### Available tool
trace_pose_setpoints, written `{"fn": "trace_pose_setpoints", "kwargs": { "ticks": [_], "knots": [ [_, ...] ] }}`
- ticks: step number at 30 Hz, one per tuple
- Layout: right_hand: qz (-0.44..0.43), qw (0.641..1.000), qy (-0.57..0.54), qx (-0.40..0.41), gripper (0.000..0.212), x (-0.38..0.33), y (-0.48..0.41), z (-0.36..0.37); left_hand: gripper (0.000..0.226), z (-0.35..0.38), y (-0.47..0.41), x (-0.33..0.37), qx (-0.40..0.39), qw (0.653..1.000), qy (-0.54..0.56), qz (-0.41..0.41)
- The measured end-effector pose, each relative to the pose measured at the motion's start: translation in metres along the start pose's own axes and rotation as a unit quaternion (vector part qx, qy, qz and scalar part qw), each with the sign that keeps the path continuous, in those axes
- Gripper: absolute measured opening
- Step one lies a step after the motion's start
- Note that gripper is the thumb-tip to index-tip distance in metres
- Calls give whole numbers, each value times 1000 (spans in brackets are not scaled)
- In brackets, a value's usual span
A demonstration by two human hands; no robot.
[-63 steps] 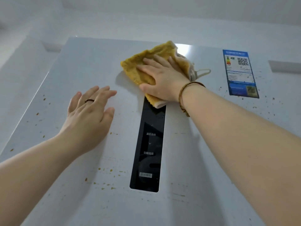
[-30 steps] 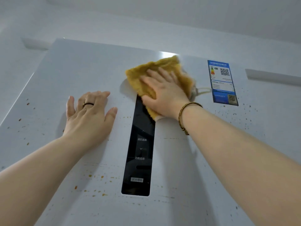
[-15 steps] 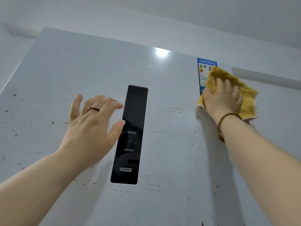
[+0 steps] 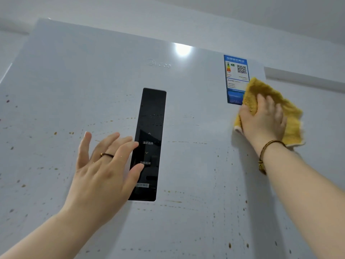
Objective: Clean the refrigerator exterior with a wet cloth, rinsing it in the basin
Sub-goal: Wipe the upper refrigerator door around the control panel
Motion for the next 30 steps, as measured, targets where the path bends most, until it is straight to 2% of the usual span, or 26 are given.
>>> {"fn": "trace_pose_setpoints", "kwargs": {
  "ticks": [1, 2, 4, 6, 7, 8, 10, 12, 14, 16, 17, 18, 19, 21, 23, 24, 25, 27, 29, 30],
  "knots": [
    [21, 1000, 6, -2, 58, -7, 5, 2, 39, 0, 0, 1, 5, 1000, -2, -5],
    [7, 1000, 14, -4, 58, -13, 12, 6, 40, 1, 0, 3, 10, 1000, -5, -10],
    [-136, 991, 12, -4, 62, -24, 32, 14, 40, 1, -1, 6, 13, 1000, -14, -21],
    [-337, 940, -15, -44, 71, -28, 51, 16, 40, 0, -3, 7, 16, 999, -17, -25],
    [-399, 914, -19, -71, 73, -25, 54, 14, 40, -1, -4, 7, 17, 999, -19, -25],
    [-421, 903, -21, -87, 73, -19, 51, 11, 40, -2, -4, 6, 14, 999, -21, -25],
    [-380, 922, -12, -69, 79, 0, 39, 5, 42, -2, -3, 4, 1, 999, -26, -24],
    [-263, 964, 5, -27, 85, 16, 34, 1, 43, -2, -1, 2, -17, 999, -32, -20],
    [-117, 993, 5, 8, 76, 21, 34, -1, 43, -1, 1, 1, -25, 999, -39, -14],
    [8, 1000, -7, 23, 61, 18, 43, 2, 44, 0, 3, 1, -27, 999, -42, -9],
    [35, 999, -6, 19, 58, 13, 50, 3, 44, 0, 4, 1, -29, 999, -42, -10],
    [26, 1000, 1, 17, 58, 7, 58, 7, 45, 0, 4, 2, -30, 999, -40, -11],
    [-23, 1000, 11, 16, 59, 2, 68, 12, 45, 0, 3, 2, -30, 999, -38, -13],
    [-209, 978, 4, 18, 64, -9, 88, 18, 44, 0, 3, 2, -32, 999, -36, -14],
    [-406, 914, 8, -9, 60, -8, 92, 20, 43, -1, 3, 2, -28, 999, -36, -9],
    [-457, 889, 10, -23, 59, -4, 87, 19, 43, -2, 3, 2, -29, 999, -37, -7],
    [-462, 886, 13, -26, 61, 2, 79, 18, 43, -1, 3, 1, -31, 999, -38, -4],
    [-351, 936, 12, 6, 69, 9, 64, 11, 45, -2, 3, -1, -36, 999, -32, 0],
    [-127, 991, -9, 31, 71, 10, 54, 6, 50, -1, 4, -2, -39, 999, -20, 9],
    [-28, 999, -13, 37, 67, 7, 52, 6, 53, -1, 5, -4, -43, 999, -16, 15]
  ]
}}
Point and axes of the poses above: each hand's wrist, its own y-axis away from the middle knuckle, its own z-axis out of the palm, x = y × z, the point moved 1 cm from there along -y, towards the middle knuckle, and after that the axes turned 10 degrees about -z, right-handed, at the moved point
